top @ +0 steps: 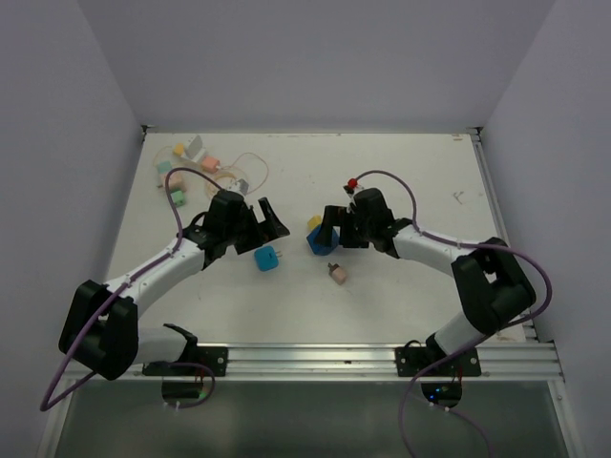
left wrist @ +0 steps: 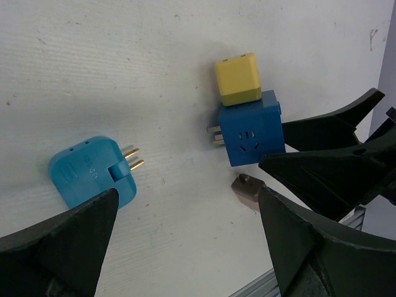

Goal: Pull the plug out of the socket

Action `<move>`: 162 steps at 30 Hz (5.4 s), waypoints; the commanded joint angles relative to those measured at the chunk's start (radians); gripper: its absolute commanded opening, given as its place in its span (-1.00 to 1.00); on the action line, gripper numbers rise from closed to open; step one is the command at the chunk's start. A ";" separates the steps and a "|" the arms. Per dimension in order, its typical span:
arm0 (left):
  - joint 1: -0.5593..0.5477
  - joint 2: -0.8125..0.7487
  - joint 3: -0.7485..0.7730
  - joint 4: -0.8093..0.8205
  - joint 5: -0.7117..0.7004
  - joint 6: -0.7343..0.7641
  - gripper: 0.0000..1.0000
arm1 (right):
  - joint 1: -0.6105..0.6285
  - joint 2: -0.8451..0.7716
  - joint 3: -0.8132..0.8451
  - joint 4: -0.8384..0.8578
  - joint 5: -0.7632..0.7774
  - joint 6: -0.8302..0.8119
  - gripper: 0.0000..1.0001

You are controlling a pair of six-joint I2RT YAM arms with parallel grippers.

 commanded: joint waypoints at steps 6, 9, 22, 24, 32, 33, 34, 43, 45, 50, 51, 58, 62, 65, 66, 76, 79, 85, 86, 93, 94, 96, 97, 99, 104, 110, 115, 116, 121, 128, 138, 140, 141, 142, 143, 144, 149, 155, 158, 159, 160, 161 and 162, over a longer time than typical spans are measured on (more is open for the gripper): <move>-0.005 -0.012 -0.008 0.036 0.016 0.018 0.97 | -0.008 0.076 0.061 0.090 -0.045 0.014 0.97; -0.005 -0.007 -0.002 0.037 0.017 0.018 0.97 | -0.007 0.108 0.065 0.122 -0.093 -0.001 0.93; -0.005 0.063 0.063 0.046 0.029 -0.011 0.97 | 0.036 0.079 0.042 0.114 -0.125 -0.162 -0.81; -0.005 0.079 0.074 0.049 0.034 -0.023 0.96 | 0.056 0.053 0.016 0.116 -0.108 -0.205 -0.88; -0.005 0.129 0.089 0.092 0.080 -0.083 0.97 | 0.105 -0.089 -0.119 0.237 -0.101 -0.322 -1.00; -0.005 0.134 0.087 0.098 0.086 -0.091 0.97 | 0.108 -0.099 -0.124 0.242 -0.102 -0.331 -1.00; -0.005 0.139 0.081 0.105 0.094 -0.100 0.97 | 0.113 -0.105 -0.127 0.242 -0.104 -0.339 -1.00; -0.058 0.208 0.103 0.175 0.154 -0.174 0.97 | 0.153 -0.119 -0.103 0.213 -0.104 -0.388 -1.00; -0.068 0.221 0.104 0.178 0.145 -0.178 0.96 | 0.161 -0.129 -0.101 0.205 -0.089 -0.394 -1.00; -0.068 0.241 0.086 0.228 0.135 -0.224 0.85 | 0.164 -0.151 -0.098 0.193 -0.076 -0.403 -1.00; -0.069 0.244 0.081 0.239 0.140 -0.232 0.82 | 0.167 -0.153 -0.098 0.196 -0.078 -0.400 -1.00; -0.101 0.267 0.071 0.287 0.132 -0.280 0.50 | 0.171 -0.153 -0.103 0.219 -0.076 -0.376 -1.00; -0.108 0.266 0.054 0.312 0.112 -0.300 0.01 | 0.170 -0.163 -0.115 0.240 -0.072 -0.348 -1.00; -0.108 0.252 0.035 0.324 0.082 -0.319 -0.62 | 0.171 -0.174 -0.132 0.252 -0.073 -0.333 -1.00; -0.108 0.249 0.029 0.332 0.071 -0.326 -0.77 | 0.173 -0.180 -0.136 0.254 -0.075 -0.331 -1.00; -0.103 0.228 0.000 0.445 -0.067 -0.390 -1.00 | 0.173 -0.244 -0.218 0.225 -0.059 -0.321 -1.00; -0.092 0.209 -0.029 0.508 -0.116 -0.419 -1.00 | 0.173 -0.274 -0.239 0.205 -0.053 -0.320 -1.00; -0.066 0.175 -0.055 0.589 -0.245 -0.456 -1.00 | 0.173 -0.321 -0.267 0.168 -0.044 -0.333 -1.00; -0.062 0.168 -0.052 0.591 -0.282 -0.456 -1.00 | 0.173 -0.333 -0.268 0.156 -0.041 -0.334 -1.00; -0.005 0.174 0.027 0.591 -0.365 -0.413 -1.00 | 0.173 -0.367 -0.284 0.122 -0.032 -0.351 -1.00; 0.004 0.177 0.038 0.570 -0.374 -0.405 -1.00 | 0.173 -0.367 -0.284 0.116 -0.029 -0.356 -1.00; 0.026 0.174 0.058 0.562 -0.380 -0.376 -1.00 | 0.173 -0.370 -0.281 0.110 -0.024 -0.360 -1.00; 0.030 0.171 0.064 0.551 -0.394 -0.363 -1.00 | 0.173 -0.370 -0.279 0.102 -0.021 -0.363 -1.00; 0.040 0.166 0.086 0.522 -0.412 -0.324 -1.00 | 0.173 -0.372 -0.281 0.102 -0.013 -0.363 -1.00; 0.073 0.129 0.048 0.506 -0.437 -0.319 -1.00 | 0.173 -0.395 -0.276 0.096 -0.016 -0.360 -1.00; 0.095 0.142 0.072 0.511 -0.353 -0.278 -1.00 | 0.173 -0.436 -0.236 0.070 -0.021 -0.350 -1.00; 0.076 0.177 0.156 0.344 -0.201 -0.110 -1.00 | 0.171 -0.479 -0.186 0.036 0.080 -0.333 -1.00; 0.069 0.178 0.173 0.314 -0.192 -0.077 -1.00 | 0.171 -0.487 -0.179 0.029 0.106 -0.330 -1.00; -0.064 0.211 0.215 0.080 -0.216 0.150 -1.00 | 0.162 -0.495 -0.152 -0.011 0.305 -0.308 -1.00; -0.232 0.286 0.201 -0.050 -0.227 0.253 -0.92 | 0.104 -0.489 -0.141 -0.067 0.500 -0.227 -1.00; -0.379 0.413 0.279 -0.184 -0.308 0.296 -0.42 | -0.131 -0.420 -0.136 -0.143 0.524 -0.089 -1.00; -0.394 0.421 0.281 -0.181 -0.313 0.290 -0.20 | -0.174 -0.383 -0.127 -0.137 0.519 -0.077 -1.00; -0.398 0.424 0.281 -0.181 -0.314 0.288 -0.11 | -0.189 -0.366 -0.115 -0.131 0.499 -0.069 -1.00; -0.401 0.422 0.282 -0.179 -0.319 0.286 -0.03 | -0.216 -0.354 -0.109 -0.128 0.495 -0.066 -1.00; -0.404 0.421 0.287 -0.181 -0.322 0.286 0.13 | -0.227 -0.341 -0.104 -0.125 0.494 -0.063 -1.00; -0.404 0.410 0.290 -0.184 -0.332 0.288 0.23 | -0.240 -0.317 -0.095 -0.113 0.491 -0.055 -1.00; -0.405 0.352 0.340 -0.222 -0.377 0.302 0.99 | -0.353 -0.232 -0.055 -0.070 0.445 -0.024 -1.00; -0.379 0.203 0.361 -0.234 -0.408 0.340 0.99 | -0.479 -0.093 0.023 0.050 0.366 0.028 -1.00; -0.316 0.104 0.313 -0.218 -0.412 0.358 0.99 | -0.523 -0.006 0.092 0.082 0.352 0.016 -1.00; -0.271 0.046 0.287 -0.190 -0.415 0.365 0.99 | -0.536 0.017 0.121 0.093 0.311 0.014 -1.00; -0.246 0.016 0.234 -0.175 -0.415 0.372 0.99 | -0.572 0.042 0.136 0.122 0.288 0.018 -1.00; -0.215 -0.010 0.209 -0.164 -0.414 0.383 0.99 | -0.588 0.083 0.149 0.136 0.265 0.023 -1.00; -0.157 -0.059 0.186 -0.155 -0.414 0.392 0.99 | -0.617 0.106 0.173 0.159 0.229 0.038 -1.00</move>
